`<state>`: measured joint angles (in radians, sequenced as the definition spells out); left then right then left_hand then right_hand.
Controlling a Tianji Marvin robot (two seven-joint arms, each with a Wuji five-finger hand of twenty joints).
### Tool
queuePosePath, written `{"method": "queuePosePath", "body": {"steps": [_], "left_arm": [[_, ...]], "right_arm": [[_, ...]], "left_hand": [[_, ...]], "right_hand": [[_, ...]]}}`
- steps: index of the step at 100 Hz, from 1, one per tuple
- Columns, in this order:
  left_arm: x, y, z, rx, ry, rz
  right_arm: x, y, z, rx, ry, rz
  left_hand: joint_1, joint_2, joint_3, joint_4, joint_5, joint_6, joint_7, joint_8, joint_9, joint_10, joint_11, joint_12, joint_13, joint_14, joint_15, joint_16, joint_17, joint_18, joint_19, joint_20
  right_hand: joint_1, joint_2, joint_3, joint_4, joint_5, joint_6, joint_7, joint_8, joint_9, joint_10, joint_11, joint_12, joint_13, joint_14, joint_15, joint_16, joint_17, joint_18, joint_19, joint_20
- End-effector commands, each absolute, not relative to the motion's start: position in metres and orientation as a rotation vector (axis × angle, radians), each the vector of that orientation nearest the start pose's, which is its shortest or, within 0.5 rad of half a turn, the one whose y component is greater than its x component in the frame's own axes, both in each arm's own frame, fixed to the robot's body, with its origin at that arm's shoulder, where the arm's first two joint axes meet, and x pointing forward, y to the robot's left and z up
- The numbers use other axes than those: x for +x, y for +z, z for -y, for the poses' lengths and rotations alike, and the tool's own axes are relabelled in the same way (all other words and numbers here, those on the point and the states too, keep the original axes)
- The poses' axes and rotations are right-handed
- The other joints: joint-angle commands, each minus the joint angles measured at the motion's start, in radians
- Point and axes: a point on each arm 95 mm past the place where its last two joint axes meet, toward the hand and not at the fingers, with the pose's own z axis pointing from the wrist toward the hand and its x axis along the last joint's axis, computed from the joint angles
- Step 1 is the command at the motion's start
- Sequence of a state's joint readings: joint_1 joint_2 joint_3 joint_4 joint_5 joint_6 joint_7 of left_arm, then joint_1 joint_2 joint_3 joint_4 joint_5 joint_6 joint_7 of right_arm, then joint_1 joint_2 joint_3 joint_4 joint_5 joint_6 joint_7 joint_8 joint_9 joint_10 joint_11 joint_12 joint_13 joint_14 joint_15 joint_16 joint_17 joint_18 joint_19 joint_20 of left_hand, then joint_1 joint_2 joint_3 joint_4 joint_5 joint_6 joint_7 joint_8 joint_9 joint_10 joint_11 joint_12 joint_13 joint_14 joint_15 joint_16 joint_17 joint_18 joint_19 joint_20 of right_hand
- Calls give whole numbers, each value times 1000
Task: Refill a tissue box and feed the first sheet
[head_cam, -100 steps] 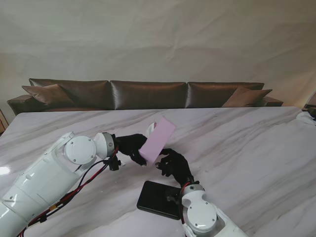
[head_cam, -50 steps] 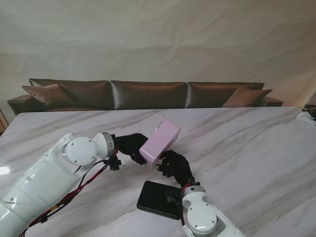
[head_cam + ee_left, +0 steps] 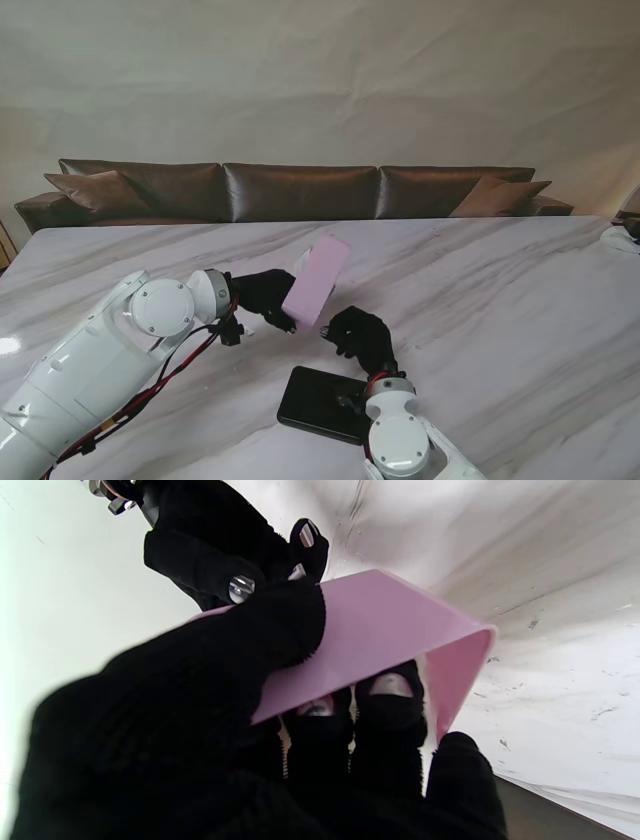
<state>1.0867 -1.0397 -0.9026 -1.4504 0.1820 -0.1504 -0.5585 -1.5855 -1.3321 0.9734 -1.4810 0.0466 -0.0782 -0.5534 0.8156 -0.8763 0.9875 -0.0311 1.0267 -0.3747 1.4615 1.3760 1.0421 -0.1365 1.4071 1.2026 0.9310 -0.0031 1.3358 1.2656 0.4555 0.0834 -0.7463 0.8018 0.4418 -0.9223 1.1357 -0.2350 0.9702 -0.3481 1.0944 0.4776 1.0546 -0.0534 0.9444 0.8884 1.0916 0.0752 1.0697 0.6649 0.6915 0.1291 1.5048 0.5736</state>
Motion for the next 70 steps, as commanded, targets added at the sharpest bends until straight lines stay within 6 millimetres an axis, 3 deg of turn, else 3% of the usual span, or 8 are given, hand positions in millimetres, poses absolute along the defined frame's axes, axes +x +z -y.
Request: {"method": "queuePosePath", "body": {"steps": [1,15,21,24,29,32,49,70], "left_arm": [[463,-262,76,-1629,-1859,-2073],[462,-261,76,-1636,-1863,-2079],[461,-260,76,-1637,-1861,-2083],[461,-260,76,-1639,-1859,-2086],[462,-261,75,-1642,-1857,-2091],[462,-261,75,-1644,-1856,-2095],[462,-263,77,-1650,-1851,-2111],[462,-265,80,-1653,-1850,-2129]], "right_arm": [[361,-377,-110,-2339,-2223,283],[362,-376,-110,-2358,-2247,288],[363,-376,-108,-2387,-2250,305],[363,-376,-107,-2398,-2251,319],[363,-376,-105,-2414,-2252,329],[363,-376,-105,-2419,-2254,326],[363,-374,-105,-2419,-2262,318],[366,-371,-106,-2408,-2283,355]], "left_hand": [[70,83,141,84,4,-45,3,12,39,-20,-55,-54,41,-4,8,-2,8,-40,2302,31],[69,83,142,80,4,-45,3,13,38,-20,-57,-56,41,-1,6,-3,9,-40,2297,41],[70,83,142,79,2,-47,2,13,38,-20,-57,-56,41,-2,4,-4,9,-40,2296,44],[69,83,141,78,2,-48,1,13,38,-20,-57,-56,40,-2,3,-5,9,-40,2296,45],[70,82,142,78,2,-49,1,14,38,-20,-57,-56,40,-2,3,-5,10,-40,2295,46],[69,83,142,78,2,-49,1,14,38,-20,-57,-56,40,-2,3,-5,10,-40,2295,47],[70,86,141,77,2,-49,0,15,38,-20,-57,-56,40,0,4,-5,10,-40,2292,53],[69,85,140,77,2,-49,0,16,36,-22,-57,-55,38,-1,3,-6,10,-40,2290,57]], "right_hand": [[-14,6,45,39,49,-31,22,30,24,-14,21,-6,28,11,17,-1,8,-19,32,11],[-22,-30,52,33,41,-23,14,40,32,-8,14,1,27,20,14,-3,4,-11,31,10],[-29,-50,31,17,-111,9,-85,-11,11,-11,6,-2,21,19,13,-2,0,-9,31,10],[-67,-9,23,38,-163,58,-183,-7,-8,-17,13,-12,13,12,14,2,-4,-15,29,9],[-99,61,8,139,-198,92,-300,5,-21,-18,19,-18,6,9,18,5,-9,-20,29,10],[-103,72,5,160,-216,97,-332,12,-22,-16,20,-19,5,10,19,6,-9,-20,30,10],[-104,60,-1,148,-308,109,-428,-40,-29,-22,23,-21,5,4,22,5,-7,-22,32,10],[-118,41,-4,133,-317,115,-431,-62,-34,-23,24,-21,6,3,22,4,-5,-21,32,10]]}}
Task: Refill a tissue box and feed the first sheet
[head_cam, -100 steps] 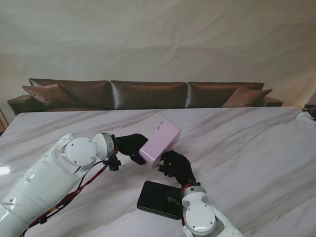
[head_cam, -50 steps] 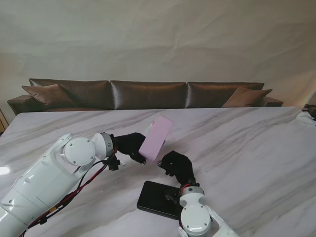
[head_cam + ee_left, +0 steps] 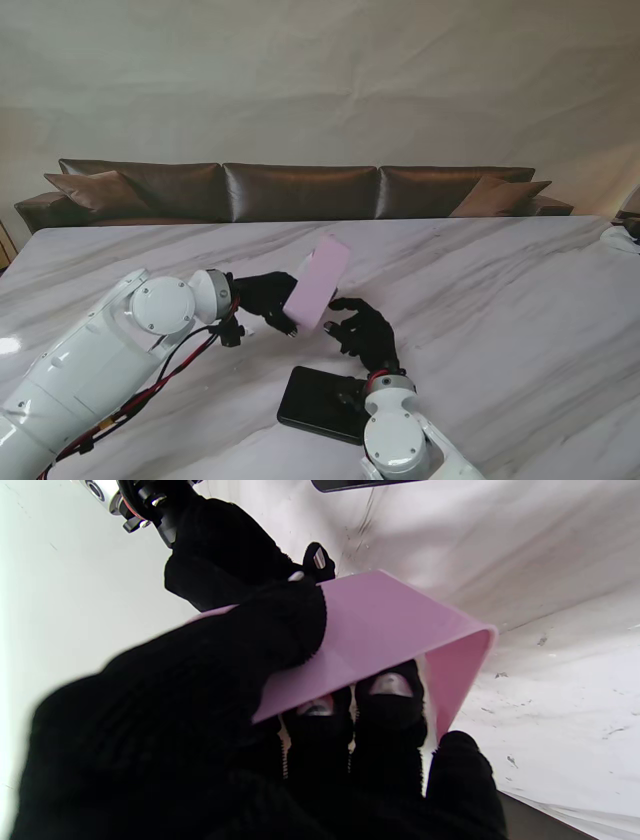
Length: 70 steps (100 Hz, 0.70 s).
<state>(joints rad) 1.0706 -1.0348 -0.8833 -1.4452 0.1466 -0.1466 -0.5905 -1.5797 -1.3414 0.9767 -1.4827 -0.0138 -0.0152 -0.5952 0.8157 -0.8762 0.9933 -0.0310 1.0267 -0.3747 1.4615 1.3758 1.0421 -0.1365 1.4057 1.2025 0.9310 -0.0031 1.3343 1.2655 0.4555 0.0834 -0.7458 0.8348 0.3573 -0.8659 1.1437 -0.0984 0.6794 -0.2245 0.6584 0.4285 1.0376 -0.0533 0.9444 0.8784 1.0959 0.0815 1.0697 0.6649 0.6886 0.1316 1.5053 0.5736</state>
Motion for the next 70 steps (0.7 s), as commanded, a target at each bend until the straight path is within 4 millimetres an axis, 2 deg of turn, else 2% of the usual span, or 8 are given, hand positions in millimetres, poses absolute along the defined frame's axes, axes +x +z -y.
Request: {"method": "queuePosePath", "body": {"steps": [1,28,34,37,40,52,62,70], "left_arm": [[462,-265,80,-1653,-1850,-2130],[463,-268,83,-1655,-1855,-2151],[463,-268,83,-1656,-1854,-2150],[463,-268,83,-1657,-1853,-2149],[463,-268,83,-1657,-1852,-2149],[463,-268,82,-1660,-1851,-2146],[463,-268,82,-1661,-1854,-2143],[463,-268,82,-1663,-1853,-2144]], "right_arm": [[366,-371,-106,-2408,-2284,358],[370,-371,-111,-2419,-2302,390],[370,-371,-111,-2422,-2303,385],[370,-371,-112,-2424,-2304,383],[370,-371,-112,-2427,-2308,379],[370,-371,-114,-2435,-2321,364],[371,-370,-115,-2439,-2323,354],[371,-370,-115,-2440,-2325,349]], "left_hand": [[70,85,135,77,2,-49,0,16,36,-22,-55,-55,38,-1,5,-6,10,-40,2290,24],[67,87,133,78,2,-49,-1,17,37,-22,-56,-54,39,-1,4,-6,10,-41,2288,27],[68,86,132,78,2,-49,-1,17,37,-22,-56,-54,39,-1,4,-6,10,-41,2288,27],[68,87,132,78,2,-49,-1,17,37,-22,-56,-54,39,-1,4,-6,10,-41,2288,27],[67,87,132,78,2,-49,-1,17,37,-22,-56,-54,39,-1,4,-6,10,-41,2288,27],[67,89,131,78,2,-49,-1,17,37,-22,-56,-54,39,-1,4,-6,10,-41,2287,28],[65,90,130,78,2,-49,-1,17,37,-22,-56,-54,39,-1,4,-6,10,-41,2287,28],[64,90,129,78,1,-49,-1,17,36,-22,-56,-54,39,-1,4,-5,10,-41,2286,29]], "right_hand": [[-34,-15,-11,-4,-26,-8,6,-13,-17,-23,24,-12,2,-4,22,4,-1,-24,32,10],[-12,14,-8,-4,118,-37,66,-13,29,-23,38,-11,35,1,31,2,23,-20,46,10],[37,-26,-19,-93,153,-66,157,-144,45,-24,43,-8,44,0,35,-5,31,-18,56,3],[66,-41,-29,-116,159,-93,246,-210,55,-25,48,-5,51,0,38,-5,36,-18,60,2],[87,-57,-36,-127,172,-113,298,-229,67,-28,53,-1,59,-1,41,-6,43,-18,64,2],[119,-57,-21,-124,274,-118,387,-213,99,-37,69,12,81,-5,45,-7,60,-16,73,2],[128,-49,-11,-116,291,-119,412,-193,112,-42,79,23,90,-9,49,-7,68,-17,78,2],[125,-54,27,-99,292,-113,425,-139,117,-44,88,43,91,-8,53,-7,69,-21,82,-1]]}}
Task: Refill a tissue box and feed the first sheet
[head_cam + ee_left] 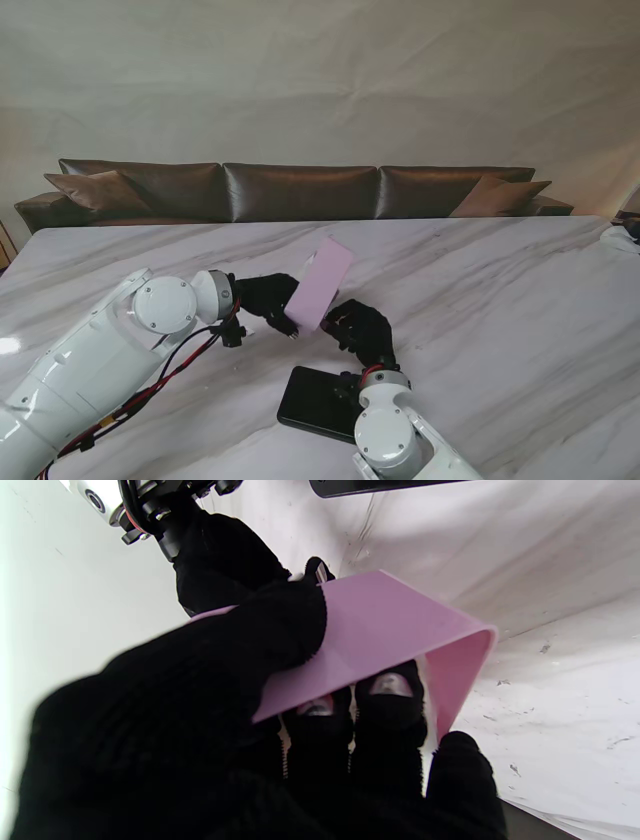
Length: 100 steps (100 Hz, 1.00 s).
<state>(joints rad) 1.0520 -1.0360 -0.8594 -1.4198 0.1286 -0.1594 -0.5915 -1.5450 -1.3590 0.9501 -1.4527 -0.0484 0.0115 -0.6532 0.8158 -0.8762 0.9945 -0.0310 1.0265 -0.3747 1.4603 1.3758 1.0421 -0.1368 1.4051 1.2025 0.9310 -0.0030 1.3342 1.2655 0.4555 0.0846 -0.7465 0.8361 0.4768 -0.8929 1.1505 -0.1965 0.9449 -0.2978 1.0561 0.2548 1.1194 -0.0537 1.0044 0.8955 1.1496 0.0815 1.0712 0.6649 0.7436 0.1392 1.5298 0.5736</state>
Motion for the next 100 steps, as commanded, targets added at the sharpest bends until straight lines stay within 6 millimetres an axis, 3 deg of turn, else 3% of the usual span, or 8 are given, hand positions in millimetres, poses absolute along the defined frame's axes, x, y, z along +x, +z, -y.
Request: {"method": "queuePosePath", "body": {"steps": [1,14,26,32,36,41,61,100], "left_arm": [[463,-268,82,-1663,-1853,-2145],[463,-268,81,-1668,-1847,-2142],[463,-268,80,-1671,-1844,-2141],[463,-267,80,-1671,-1842,-2143],[462,-267,80,-1671,-1841,-2145],[462,-267,80,-1671,-1840,-2146],[462,-267,81,-1672,-1838,-2150],[463,-267,80,-1681,-1824,-2154]], "right_arm": [[371,-370,-115,-2440,-2325,349],[370,-371,-112,-2444,-2330,372],[367,-371,-108,-2451,-2322,373],[365,-371,-107,-2453,-2313,348],[364,-371,-105,-2449,-2306,343],[363,-371,-105,-2444,-2301,342],[362,-369,-103,-2390,-2259,380],[361,-372,-110,-2321,-2222,360]], "left_hand": [[64,91,128,78,1,-49,0,17,36,-22,-56,-54,39,-1,4,-5,10,-42,2287,27],[62,92,127,78,-2,-50,-2,18,36,-23,-57,-54,38,-1,3,-5,10,-42,2287,28],[62,91,127,77,-2,-50,-2,18,36,-23,-57,-54,38,-1,3,-5,10,-42,2287,28],[62,91,126,77,-2,-50,-2,18,36,-23,-57,-54,37,-1,2,-5,10,-42,2287,28],[62,93,126,77,-2,-50,-3,19,36,-23,-57,-54,37,-1,2,-5,10,-42,2286,28],[62,92,126,77,-2,-50,-3,19,36,-23,-57,-54,37,-1,2,-5,10,-42,2286,29],[61,94,125,77,-2,-51,-3,20,35,-24,-58,-54,37,-1,2,-5,10,-42,2286,29],[62,95,122,78,-4,-51,-5,21,34,-26,-60,-54,36,-2,0,-5,8,-43,2284,29]], "right_hand": [[7,-26,24,1,27,-40,27,38,35,-44,28,27,38,-8,52,-8,14,-28,58,-1],[-1,-26,88,49,21,-48,15,147,24,-49,42,70,32,-12,53,-8,10,-34,58,-4],[-6,-43,91,56,6,-45,9,163,20,-55,39,76,25,-14,52,-8,6,-35,56,-5],[-16,-100,72,12,-96,-2,-99,83,9,-53,14,65,20,-11,46,-9,2,-33,52,-6],[-65,-52,51,58,-117,41,-254,105,-3,-55,8,64,13,-14,42,-6,-3,-36,47,-5],[-70,-62,45,61,-174,59,-376,190,-15,-59,7,63,8,-20,40,-3,-5,-39,44,-5],[-13,-135,56,16,-377,32,-447,34,-55,-74,4,71,-16,-39,36,2,-17,-57,32,-4],[41,-101,36,-5,-245,-51,-405,14,-40,-72,16,87,-17,-37,39,6,-22,-53,27,0]]}}
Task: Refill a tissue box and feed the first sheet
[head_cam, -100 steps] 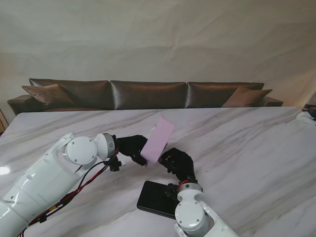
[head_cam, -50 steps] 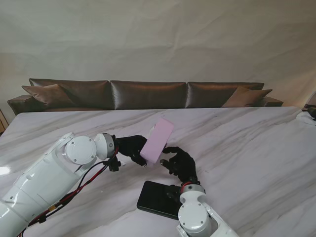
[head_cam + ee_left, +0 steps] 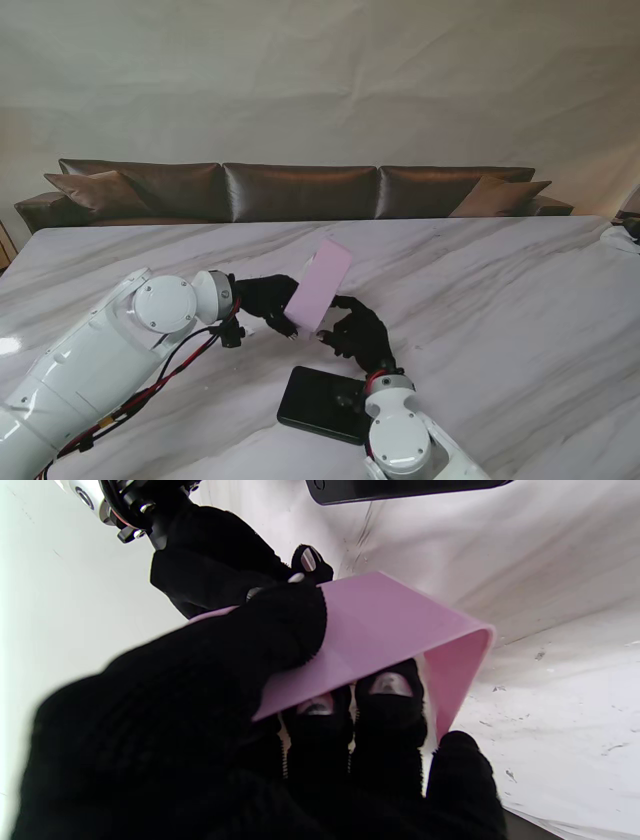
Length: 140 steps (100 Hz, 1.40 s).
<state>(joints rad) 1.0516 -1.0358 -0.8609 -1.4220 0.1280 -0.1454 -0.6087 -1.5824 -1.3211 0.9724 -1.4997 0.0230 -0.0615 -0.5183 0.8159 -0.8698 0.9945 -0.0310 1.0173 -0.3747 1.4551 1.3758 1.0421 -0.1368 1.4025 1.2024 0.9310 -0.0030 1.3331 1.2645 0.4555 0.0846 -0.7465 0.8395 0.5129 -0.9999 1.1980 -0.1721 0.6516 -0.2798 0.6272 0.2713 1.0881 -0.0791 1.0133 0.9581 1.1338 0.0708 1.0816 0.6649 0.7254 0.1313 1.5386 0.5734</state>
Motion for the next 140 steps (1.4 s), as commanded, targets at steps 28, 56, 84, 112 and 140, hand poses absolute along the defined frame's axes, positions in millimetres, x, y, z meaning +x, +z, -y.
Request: {"method": "queuePosePath", "body": {"steps": [28,56,84,112,140], "left_arm": [[463,-268,81,-1685,-1824,-2154],[463,-269,81,-1691,-1826,-2146],[462,-269,80,-1696,-1821,-2146],[462,-268,79,-1698,-1816,-2142],[462,-267,80,-1697,-1815,-2143]], "right_arm": [[362,-371,-115,-2325,-2216,315],[366,-371,-118,-2348,-2241,260],[369,-373,-122,-2353,-2259,230],[367,-372,-117,-2358,-2258,275],[364,-375,-107,-2400,-2253,293]], "left_hand": [[61,89,122,78,4,-51,0,22,34,-26,-58,-54,35,-2,0,-4,8,-43,2284,25],[61,89,121,79,4,-51,-1,22,34,-26,-58,-53,35,-2,0,-4,8,-43,2284,25],[59,89,120,77,3,-52,-1,23,34,-26,-58,-53,35,-2,0,-4,8,-43,2283,26],[57,90,120,77,2,-52,-2,23,34,-26,-59,-53,35,-2,-1,-4,8,-43,2283,26],[58,90,120,76,2,-52,-2,24,34,-26,-59,-53,35,-2,-1,-4,8,-43,2283,26]], "right_hand": [[-3,50,-51,-26,209,-62,206,-105,14,-44,17,25,12,-23,33,4,5,-38,23,8],[33,39,-58,-59,283,-56,401,-139,46,-48,40,30,37,-26,52,7,26,-36,39,9],[-1,132,-11,-9,310,-36,442,6,46,-49,84,67,31,-26,78,9,17,-39,53,9],[-29,178,71,63,277,-25,407,230,20,-53,132,160,6,-34,84,12,-3,-50,48,12],[-32,160,108,74,269,-30,407,295,18,-49,150,192,0,-33,86,13,-9,-50,46,15]]}}
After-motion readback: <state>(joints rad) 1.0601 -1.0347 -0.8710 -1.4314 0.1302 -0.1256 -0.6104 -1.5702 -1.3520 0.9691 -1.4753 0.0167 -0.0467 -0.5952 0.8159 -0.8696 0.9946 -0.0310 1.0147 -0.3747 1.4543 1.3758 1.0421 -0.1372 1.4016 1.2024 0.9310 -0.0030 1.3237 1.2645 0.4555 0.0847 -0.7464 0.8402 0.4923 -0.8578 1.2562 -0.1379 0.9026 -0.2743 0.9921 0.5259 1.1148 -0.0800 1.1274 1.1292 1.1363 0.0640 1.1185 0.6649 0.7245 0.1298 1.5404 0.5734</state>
